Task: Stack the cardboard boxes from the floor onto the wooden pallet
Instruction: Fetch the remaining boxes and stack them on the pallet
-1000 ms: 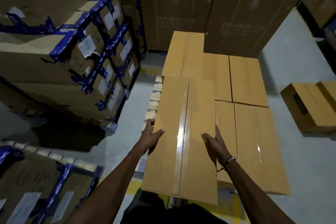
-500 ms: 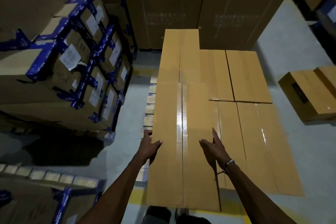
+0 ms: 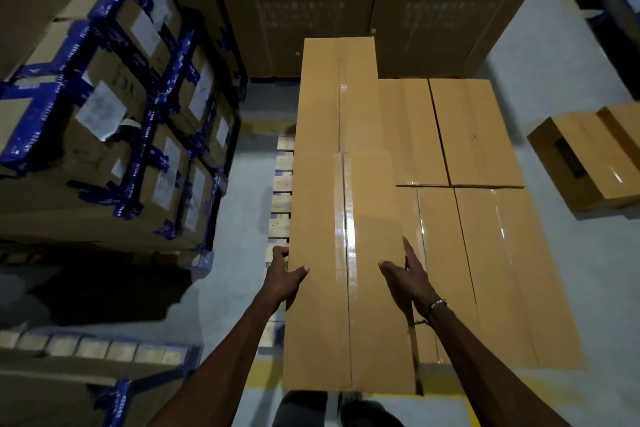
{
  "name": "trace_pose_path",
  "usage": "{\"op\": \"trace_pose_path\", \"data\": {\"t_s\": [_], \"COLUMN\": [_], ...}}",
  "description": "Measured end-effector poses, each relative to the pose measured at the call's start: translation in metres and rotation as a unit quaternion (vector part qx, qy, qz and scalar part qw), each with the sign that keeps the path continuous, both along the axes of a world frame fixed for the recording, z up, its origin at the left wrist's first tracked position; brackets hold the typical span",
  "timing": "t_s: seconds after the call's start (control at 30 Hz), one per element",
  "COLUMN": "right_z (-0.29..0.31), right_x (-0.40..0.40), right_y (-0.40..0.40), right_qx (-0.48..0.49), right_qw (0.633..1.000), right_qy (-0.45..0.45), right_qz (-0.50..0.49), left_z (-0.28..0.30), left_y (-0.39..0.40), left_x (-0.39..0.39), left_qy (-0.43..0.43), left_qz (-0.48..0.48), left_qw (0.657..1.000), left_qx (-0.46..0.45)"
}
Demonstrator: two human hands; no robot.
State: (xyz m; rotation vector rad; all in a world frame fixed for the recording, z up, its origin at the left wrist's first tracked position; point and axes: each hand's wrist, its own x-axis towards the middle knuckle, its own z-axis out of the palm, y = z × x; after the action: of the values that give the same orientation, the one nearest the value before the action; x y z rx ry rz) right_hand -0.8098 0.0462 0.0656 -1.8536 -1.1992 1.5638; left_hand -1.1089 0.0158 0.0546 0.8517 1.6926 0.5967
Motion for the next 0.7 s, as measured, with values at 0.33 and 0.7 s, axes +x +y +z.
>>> {"op": "trace_pose_path", "data": {"t_s": [0.33,0.7], "right_z": [-0.019,-0.033], "right_x": [-0.004,-0.007], "right_y": [0.010,0.011], "right_qx": [-0.024,-0.012], "right_qw": [1.000,0.998], "right_qy": [-0.016,-0.052], "right_qz": [0.005,0.041], "left_z": [-0.015,-0.028], "left_y": [0.011,0.017], "left_x": [-0.001,-0.007], "left_qy": [0.014,0.018], "left_qz": [0.005,0.001], "left_qw": [1.000,1.000], "left_qx": [-0.018,-0.025]}}
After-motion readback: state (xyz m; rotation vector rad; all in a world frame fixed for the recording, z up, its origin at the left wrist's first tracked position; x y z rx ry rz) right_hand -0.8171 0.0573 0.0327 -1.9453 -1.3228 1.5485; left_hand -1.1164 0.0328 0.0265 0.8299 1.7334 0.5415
